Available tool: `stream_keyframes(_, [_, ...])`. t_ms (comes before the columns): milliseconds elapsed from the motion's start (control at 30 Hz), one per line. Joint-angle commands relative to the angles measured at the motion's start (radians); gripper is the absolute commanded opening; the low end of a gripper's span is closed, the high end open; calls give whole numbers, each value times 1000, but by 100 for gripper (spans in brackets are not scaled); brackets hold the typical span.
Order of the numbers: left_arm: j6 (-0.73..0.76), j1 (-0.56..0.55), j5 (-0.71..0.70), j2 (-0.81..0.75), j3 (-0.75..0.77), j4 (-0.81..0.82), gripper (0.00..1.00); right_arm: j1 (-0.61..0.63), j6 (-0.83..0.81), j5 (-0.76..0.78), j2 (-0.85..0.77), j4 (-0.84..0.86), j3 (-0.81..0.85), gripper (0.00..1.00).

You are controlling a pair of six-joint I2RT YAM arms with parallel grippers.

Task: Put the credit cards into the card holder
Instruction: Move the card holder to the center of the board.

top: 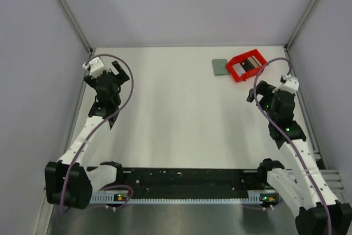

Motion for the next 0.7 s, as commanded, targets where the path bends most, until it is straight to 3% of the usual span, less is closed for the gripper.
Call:
stream_keyframes(0, [-162, -2, 126, -11, 87, -431, 98, -3, 79, -167, 207, -223, 221, 99])
stream_keyframes(167, [-243, 5, 269, -57, 12, -399, 99, -3, 169, -193, 401, -201, 381, 99])
stream_keyframes(267, [-300, 13, 275, -60, -9, -428, 98, -2, 129, -420, 505, -6, 382, 99])
stream_keyframes(333, [-267, 16, 319, -48, -8, -421, 98, 11, 110, -474, 644, -51, 506, 99])
stream_keyframes(467, [-222, 18, 385, -14, 9, -425, 99, 72, 33, -436, 955, -164, 799, 98])
stream_keyframes(667, [-191, 19, 415, -2, 11, -433, 98, 124, -6, -379, 1298, -239, 1189, 84])
